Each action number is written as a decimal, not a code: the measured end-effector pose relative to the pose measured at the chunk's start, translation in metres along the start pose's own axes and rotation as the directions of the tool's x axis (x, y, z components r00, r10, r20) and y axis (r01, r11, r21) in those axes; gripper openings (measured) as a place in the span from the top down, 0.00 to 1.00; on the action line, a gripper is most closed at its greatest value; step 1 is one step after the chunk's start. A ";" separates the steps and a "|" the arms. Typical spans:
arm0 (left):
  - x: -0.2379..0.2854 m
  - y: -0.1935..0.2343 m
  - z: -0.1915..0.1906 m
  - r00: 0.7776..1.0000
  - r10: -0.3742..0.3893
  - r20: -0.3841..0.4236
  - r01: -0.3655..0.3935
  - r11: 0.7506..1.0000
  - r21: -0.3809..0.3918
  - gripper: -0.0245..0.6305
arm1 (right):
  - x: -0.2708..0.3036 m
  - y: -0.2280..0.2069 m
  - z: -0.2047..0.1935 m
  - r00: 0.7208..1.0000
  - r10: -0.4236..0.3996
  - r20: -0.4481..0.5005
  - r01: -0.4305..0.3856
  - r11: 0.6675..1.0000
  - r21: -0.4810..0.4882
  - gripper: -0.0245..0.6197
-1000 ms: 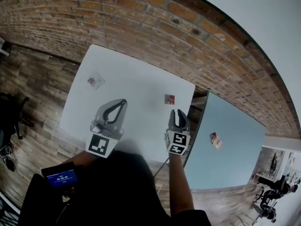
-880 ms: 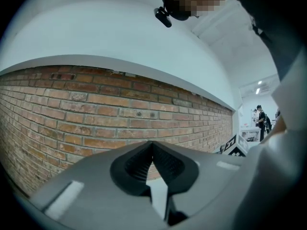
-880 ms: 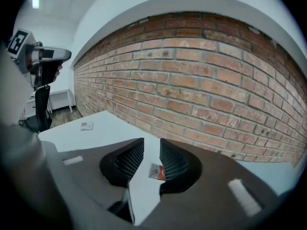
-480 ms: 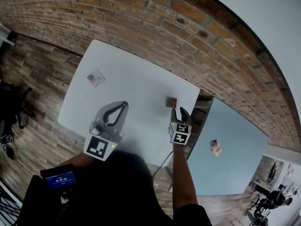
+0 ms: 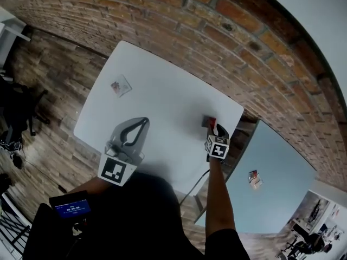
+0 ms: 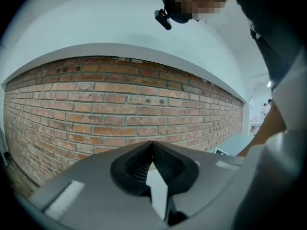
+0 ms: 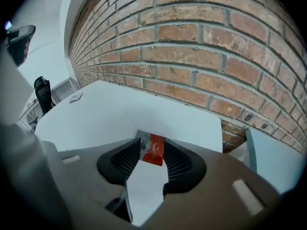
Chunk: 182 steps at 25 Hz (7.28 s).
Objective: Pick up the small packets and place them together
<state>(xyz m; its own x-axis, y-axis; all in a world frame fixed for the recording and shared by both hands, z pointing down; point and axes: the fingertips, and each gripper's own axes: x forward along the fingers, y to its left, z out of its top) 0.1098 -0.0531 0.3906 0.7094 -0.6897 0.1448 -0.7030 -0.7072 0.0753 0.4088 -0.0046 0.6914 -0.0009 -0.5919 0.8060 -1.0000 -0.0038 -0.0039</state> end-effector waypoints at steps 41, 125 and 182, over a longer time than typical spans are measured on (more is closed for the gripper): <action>-0.003 -0.002 -0.013 0.999 -0.009 -0.043 0.009 1.000 0.001 0.96 | 0.033 0.021 0.001 0.957 0.194 -0.217 -0.261 0.903 -0.342 0.74; -0.022 -0.043 -0.080 0.895 -0.399 -0.198 0.311 0.878 -0.363 0.78 | -0.164 0.153 0.074 0.841 0.442 0.312 -0.426 0.897 -0.120 0.95; -0.073 -0.039 -0.037 0.783 -0.622 0.023 0.583 0.720 -0.378 0.96 | -0.251 0.281 0.123 0.672 0.657 0.342 -0.588 0.754 -0.293 0.78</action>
<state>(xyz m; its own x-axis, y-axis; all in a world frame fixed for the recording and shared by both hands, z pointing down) 0.0834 0.0301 0.4136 0.9936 -0.1038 0.0435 -0.1114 -0.8523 0.5111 0.1290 0.0441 0.4153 -0.6559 -0.6759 0.3362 -0.7548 0.5814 -0.3037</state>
